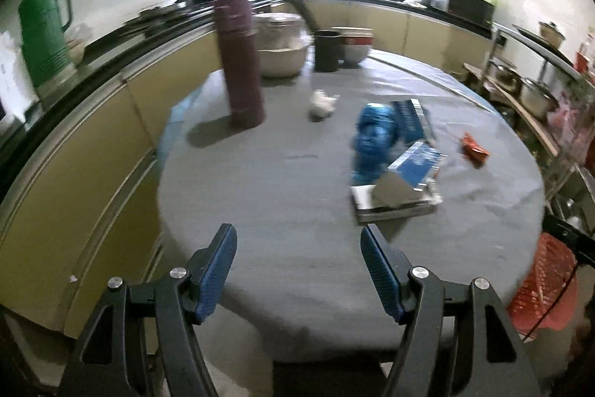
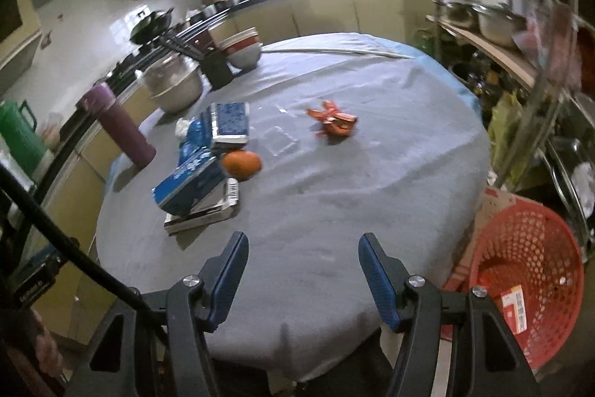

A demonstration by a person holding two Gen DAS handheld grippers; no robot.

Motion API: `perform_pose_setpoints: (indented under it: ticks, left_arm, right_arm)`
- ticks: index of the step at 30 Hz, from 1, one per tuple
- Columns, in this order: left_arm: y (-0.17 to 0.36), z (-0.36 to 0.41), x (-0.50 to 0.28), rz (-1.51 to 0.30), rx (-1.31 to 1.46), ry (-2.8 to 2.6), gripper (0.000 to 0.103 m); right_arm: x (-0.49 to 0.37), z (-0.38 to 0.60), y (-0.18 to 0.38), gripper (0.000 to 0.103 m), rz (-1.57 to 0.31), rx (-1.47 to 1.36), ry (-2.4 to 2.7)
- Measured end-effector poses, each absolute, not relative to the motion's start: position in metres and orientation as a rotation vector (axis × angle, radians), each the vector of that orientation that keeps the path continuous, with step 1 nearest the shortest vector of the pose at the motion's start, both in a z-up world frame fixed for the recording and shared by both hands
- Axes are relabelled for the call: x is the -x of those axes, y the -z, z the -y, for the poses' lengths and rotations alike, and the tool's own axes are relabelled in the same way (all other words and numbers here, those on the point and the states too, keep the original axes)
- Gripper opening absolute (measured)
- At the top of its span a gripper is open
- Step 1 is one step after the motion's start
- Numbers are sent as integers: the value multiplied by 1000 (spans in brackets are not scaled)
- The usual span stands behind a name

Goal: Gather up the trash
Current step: 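Bring both open tools back over the table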

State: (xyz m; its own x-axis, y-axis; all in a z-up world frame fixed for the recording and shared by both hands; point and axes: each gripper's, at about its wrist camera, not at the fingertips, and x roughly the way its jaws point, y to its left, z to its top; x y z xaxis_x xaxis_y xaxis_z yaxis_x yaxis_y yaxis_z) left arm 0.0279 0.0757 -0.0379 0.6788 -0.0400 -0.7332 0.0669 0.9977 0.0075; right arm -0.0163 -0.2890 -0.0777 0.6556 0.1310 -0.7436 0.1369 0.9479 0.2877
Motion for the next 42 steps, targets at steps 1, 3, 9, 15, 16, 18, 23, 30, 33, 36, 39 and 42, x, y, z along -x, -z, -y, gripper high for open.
perform_pose_setpoints:
  ticks: [1, 3, 9, 15, 16, 18, 23, 30, 33, 36, 39, 42]
  left_arm:
    - [38, -82, -30, -824, -28, 52, 70]
    - [39, -97, -37, -824, -11, 25, 70]
    - [40, -131, -49, -827, -15, -46, 70]
    - [40, -155, -51, -822, 6, -104, 70]
    - [39, -156, -51, -821, 7, -110, 70]
    - [36, -156, -52, -816, 9, -122, 70]
    - [30, -151, -53, -808, 40, -148, 70]
    - [16, -114, -51, -812, 7, -169, 70]
    - [8, -91, -47, -812, -43, -159, 70]
    - [-4, -62, -41, -823, -91, -116, 71]
    - [-12, -41, -34, -855, -94, -64, 74]
    - [-15, -24, -25, -887, -114, -44, 74]
  right_arm:
    - [13, 285, 77, 65, -863, -327, 0]
    - [7, 274, 77, 65, -869, -309, -10]
    - [-5, 260, 79, 65, -886, -287, -11]
    - [-21, 254, 82, 65, -893, -293, -13]
    - [-23, 251, 83, 65, -897, -292, -18]
    - [-27, 248, 85, 65, -901, -286, -31]
    - [-36, 248, 73, 65, -866, -246, -67]
    - [-40, 269, 37, 65, -767, -269, -130]
    - [-35, 283, 27, 65, -714, -301, -159]
    - [-30, 297, 25, 65, -680, -349, -181]
    - [-24, 308, 25, 65, -659, -395, -211]
    - [-15, 322, 22, 65, -640, -435, -236]
